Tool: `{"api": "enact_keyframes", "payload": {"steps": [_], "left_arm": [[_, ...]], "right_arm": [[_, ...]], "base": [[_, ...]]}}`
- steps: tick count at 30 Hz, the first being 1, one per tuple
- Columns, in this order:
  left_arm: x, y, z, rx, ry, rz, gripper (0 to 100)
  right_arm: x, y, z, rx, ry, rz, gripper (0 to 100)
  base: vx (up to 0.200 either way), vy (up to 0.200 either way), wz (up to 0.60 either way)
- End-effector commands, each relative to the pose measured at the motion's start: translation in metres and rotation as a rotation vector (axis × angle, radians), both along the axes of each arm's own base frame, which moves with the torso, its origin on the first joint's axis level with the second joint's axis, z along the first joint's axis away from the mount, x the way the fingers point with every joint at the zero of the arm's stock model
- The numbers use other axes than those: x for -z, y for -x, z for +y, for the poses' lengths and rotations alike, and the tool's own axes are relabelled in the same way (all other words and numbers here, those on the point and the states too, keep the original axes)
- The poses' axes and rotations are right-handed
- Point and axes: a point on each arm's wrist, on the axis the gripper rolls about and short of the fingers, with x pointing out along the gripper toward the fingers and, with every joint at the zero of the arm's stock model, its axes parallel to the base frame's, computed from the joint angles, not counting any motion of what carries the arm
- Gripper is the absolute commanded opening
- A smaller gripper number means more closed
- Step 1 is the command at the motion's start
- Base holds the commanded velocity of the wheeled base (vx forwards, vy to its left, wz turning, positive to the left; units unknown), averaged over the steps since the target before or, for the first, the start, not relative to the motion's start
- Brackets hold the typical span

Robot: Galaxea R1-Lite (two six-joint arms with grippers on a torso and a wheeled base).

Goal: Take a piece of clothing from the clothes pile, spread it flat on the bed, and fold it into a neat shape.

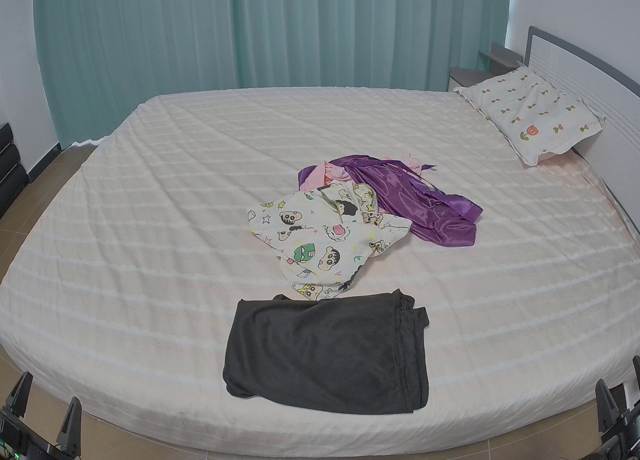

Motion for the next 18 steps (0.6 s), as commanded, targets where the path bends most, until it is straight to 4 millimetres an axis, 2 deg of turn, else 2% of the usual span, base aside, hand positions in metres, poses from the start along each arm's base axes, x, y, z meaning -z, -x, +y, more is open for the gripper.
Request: {"api": "enact_keyframes", "payload": {"steps": [1,18], "left_arm": [[0.0051,-0.0003,0.0,0.001,0.0,0.005,100],[0.0051,-0.0003,0.0,-0.001,0.0,0.005,100]], "right_arm": [[0.0048,0.0,0.0,-0.001,0.0,0.0,100],[0.0052,-0.0001,0.0,-0.001,0.0,0.002,100]], "base": [[0.0,0.0,0.0],[0.0,0.0,0.0]]}}
